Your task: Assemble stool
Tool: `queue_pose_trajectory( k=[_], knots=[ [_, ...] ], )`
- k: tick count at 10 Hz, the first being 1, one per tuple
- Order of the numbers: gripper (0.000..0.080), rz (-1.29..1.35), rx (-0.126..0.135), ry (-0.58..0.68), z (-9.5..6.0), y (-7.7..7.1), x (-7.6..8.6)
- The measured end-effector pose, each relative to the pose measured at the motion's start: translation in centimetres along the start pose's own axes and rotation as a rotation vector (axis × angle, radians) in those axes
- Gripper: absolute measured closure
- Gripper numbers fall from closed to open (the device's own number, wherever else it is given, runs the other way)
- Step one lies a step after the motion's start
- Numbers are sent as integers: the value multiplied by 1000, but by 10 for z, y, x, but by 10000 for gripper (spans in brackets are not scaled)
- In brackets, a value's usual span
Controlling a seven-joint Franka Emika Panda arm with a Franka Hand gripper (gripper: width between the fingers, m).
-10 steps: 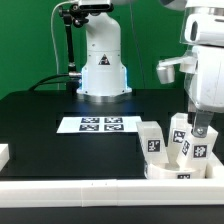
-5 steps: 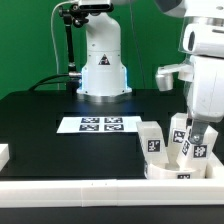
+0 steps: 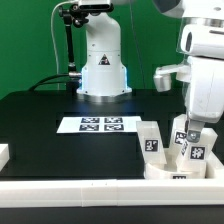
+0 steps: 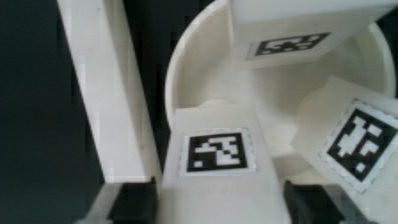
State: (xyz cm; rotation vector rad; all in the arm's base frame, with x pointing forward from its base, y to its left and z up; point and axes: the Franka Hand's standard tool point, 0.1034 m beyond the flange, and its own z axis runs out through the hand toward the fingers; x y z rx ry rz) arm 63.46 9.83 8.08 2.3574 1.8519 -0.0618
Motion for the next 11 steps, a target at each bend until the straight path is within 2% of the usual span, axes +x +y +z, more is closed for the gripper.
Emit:
queue_pose_trajectory(
  k=[2,4,7,11],
  knots=[
    [459,38,9,-4,1,0,-3],
    [459,234,45,-21,2,-1,-10],
    [459,459,52,-22,2,3,-18],
    [459,760,49,-31,3,3,-17]
  ],
)
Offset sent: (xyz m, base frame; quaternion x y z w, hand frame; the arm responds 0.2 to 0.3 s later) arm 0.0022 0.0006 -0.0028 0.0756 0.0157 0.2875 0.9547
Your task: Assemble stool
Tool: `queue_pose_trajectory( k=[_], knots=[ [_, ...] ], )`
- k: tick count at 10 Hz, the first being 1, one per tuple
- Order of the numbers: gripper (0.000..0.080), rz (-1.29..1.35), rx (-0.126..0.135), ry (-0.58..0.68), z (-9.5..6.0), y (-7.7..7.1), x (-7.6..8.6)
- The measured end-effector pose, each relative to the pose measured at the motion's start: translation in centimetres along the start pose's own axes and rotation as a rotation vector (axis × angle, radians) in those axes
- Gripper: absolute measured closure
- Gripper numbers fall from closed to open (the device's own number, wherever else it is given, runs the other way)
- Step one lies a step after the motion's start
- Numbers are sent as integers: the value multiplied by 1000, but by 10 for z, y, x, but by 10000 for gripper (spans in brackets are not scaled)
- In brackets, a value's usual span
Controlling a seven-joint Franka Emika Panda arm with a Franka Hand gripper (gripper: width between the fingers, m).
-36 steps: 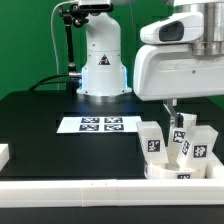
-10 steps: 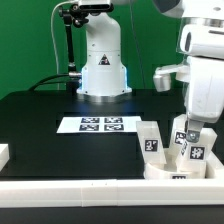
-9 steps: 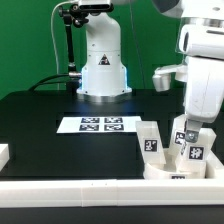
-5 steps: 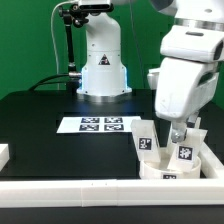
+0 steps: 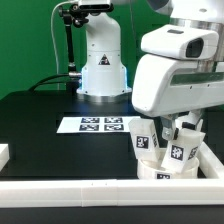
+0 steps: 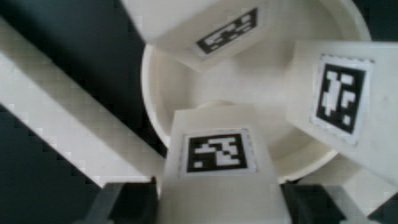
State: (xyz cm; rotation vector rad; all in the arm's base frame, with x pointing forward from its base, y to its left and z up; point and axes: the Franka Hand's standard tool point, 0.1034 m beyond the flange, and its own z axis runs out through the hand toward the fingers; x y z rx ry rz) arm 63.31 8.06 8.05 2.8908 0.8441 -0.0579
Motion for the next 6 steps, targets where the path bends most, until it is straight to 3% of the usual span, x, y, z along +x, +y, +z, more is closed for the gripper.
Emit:
queue_pose_trajectory(
  k=[2,6],
  knots=[
    [459,138,9,4,0,0,0],
    [459,507,76,35,2,3,-1]
  ],
)
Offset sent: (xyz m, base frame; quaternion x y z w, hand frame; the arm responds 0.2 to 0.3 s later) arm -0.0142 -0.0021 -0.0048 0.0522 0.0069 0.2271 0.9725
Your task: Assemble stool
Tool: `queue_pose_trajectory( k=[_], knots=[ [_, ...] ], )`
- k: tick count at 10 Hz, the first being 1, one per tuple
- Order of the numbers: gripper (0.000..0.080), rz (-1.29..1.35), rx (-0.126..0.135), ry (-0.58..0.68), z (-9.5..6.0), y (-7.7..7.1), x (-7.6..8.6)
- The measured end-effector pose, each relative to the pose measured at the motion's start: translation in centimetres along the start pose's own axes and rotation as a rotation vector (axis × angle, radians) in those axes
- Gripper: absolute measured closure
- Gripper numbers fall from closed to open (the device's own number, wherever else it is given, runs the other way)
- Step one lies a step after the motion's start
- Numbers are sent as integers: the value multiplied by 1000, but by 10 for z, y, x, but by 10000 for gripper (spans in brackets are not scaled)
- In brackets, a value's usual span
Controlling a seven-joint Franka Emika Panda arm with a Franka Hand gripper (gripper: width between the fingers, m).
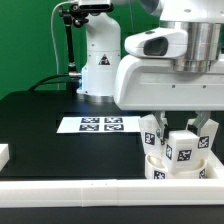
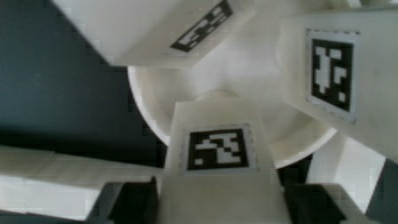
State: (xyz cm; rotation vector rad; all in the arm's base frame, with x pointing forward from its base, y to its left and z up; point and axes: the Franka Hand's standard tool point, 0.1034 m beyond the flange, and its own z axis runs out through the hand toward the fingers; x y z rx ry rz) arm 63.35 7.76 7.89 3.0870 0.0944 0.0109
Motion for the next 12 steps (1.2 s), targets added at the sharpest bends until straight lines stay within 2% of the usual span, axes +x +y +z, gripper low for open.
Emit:
queue_pose_trajectory(
  k=[2,7,10,12],
  knots=[
    [459,186,10,5,0,0,1],
    [459,492,10,4,0,1,1],
    [459,756,19,32,1,9,4],
    [459,919,16,35,1,13,4]
  ],
)
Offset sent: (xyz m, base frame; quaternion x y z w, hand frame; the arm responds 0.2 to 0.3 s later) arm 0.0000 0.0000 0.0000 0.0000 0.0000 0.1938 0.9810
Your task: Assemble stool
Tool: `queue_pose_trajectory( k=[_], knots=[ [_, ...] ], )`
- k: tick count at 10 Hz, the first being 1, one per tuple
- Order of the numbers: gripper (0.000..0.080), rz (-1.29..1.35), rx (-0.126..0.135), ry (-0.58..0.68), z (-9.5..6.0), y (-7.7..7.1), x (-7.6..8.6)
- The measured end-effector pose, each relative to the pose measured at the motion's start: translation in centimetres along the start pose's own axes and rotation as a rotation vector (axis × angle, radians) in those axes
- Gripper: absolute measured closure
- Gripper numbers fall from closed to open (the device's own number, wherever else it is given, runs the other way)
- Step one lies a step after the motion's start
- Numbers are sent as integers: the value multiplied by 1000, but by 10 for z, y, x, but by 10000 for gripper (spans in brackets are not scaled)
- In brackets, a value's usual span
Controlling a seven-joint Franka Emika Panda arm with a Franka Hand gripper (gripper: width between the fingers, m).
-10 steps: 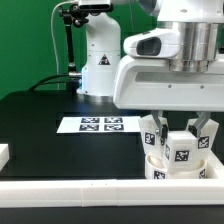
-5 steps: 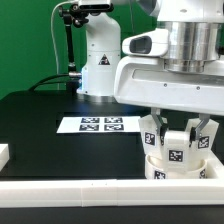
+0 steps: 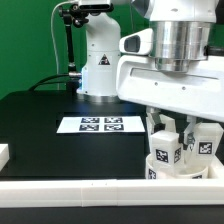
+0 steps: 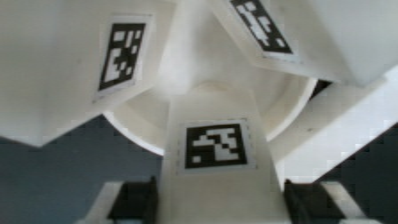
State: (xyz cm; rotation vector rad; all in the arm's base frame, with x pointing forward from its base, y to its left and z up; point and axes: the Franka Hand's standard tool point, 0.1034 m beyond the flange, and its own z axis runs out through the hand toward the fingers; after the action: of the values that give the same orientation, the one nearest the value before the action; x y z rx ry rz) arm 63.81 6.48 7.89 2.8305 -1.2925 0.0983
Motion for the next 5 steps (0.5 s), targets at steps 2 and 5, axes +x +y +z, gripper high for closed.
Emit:
queue_pose_trajectory(
  k=[2,5],
  knots=[
    [459,76,-1,2,0,1,2],
    [195,71,-1,2,0,1,1]
  ],
)
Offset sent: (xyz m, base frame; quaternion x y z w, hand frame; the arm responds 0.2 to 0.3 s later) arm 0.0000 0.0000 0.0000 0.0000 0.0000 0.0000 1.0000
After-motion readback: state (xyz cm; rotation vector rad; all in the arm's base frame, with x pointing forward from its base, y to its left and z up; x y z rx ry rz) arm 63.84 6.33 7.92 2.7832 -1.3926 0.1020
